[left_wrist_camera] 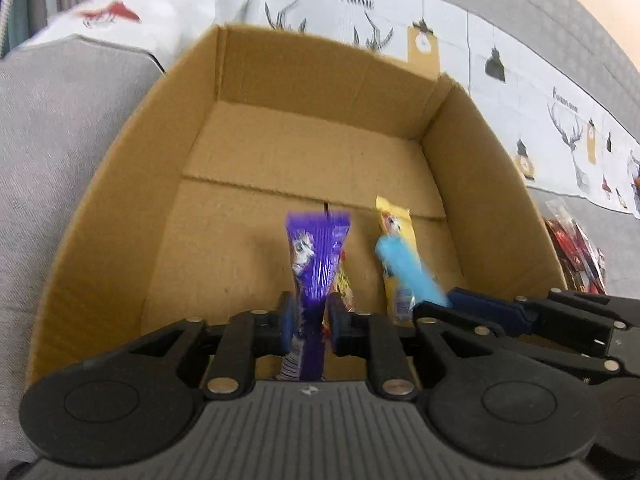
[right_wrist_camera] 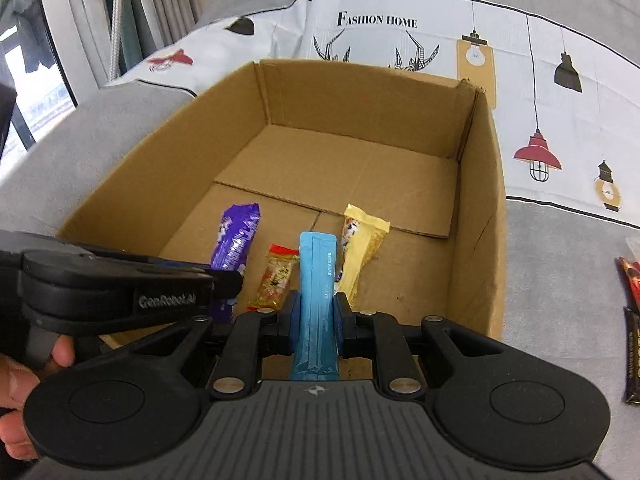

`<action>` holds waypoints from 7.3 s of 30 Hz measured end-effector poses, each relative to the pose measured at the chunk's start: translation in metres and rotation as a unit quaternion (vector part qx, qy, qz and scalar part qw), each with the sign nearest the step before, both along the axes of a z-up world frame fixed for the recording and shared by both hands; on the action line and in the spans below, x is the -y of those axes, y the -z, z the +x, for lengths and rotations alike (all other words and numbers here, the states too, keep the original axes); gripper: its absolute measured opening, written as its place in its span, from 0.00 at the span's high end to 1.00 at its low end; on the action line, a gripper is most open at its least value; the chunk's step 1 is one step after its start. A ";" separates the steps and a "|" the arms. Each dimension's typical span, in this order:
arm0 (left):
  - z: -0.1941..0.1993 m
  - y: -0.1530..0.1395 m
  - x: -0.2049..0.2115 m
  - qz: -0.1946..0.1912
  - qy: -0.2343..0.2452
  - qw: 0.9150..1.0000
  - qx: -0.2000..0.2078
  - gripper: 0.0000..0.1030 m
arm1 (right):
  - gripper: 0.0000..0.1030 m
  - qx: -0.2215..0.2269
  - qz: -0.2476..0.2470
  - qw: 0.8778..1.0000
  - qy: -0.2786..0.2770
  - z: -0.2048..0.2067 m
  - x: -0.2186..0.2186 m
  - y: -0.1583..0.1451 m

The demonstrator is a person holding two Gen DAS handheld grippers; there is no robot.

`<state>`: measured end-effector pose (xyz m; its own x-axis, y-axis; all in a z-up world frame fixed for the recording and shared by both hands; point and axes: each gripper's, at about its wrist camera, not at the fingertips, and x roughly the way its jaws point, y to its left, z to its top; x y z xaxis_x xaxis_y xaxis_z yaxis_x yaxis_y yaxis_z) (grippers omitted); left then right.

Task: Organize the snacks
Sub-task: 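Carry both snacks into the box and open both tools to release them, then grasp the dark chocolate bar with the left tool while the right tool grasps the red packet, then carry both snacks into the box and open both tools to release them, then move both open tools back over the remaining snacks on the bed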

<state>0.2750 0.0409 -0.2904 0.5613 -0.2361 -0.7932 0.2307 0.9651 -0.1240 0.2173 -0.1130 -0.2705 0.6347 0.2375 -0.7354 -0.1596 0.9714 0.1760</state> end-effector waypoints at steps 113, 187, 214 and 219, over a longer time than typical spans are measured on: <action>-0.116 0.079 0.372 0.120 0.194 0.974 0.005 0.58 | 0.59 0.053 0.026 0.950 0.308 -0.125 0.344 0.083; 0.003 0.011 0.015 0.070 -0.123 0.990 0.008 0.58 | 0.57 0.076 -0.022 0.984 -0.159 0.027 0.019 -0.009; -0.062 -0.063 0.158 0.038 -0.033 0.995 0.091 0.00 | 0.00 0.151 0.026 0.988 0.003 -0.081 0.182 -0.042; -0.077 -0.043 0.231 0.020 0.072 0.993 0.094 0.00 | 0.00 0.153 0.034 0.986 0.054 -0.114 0.247 -0.020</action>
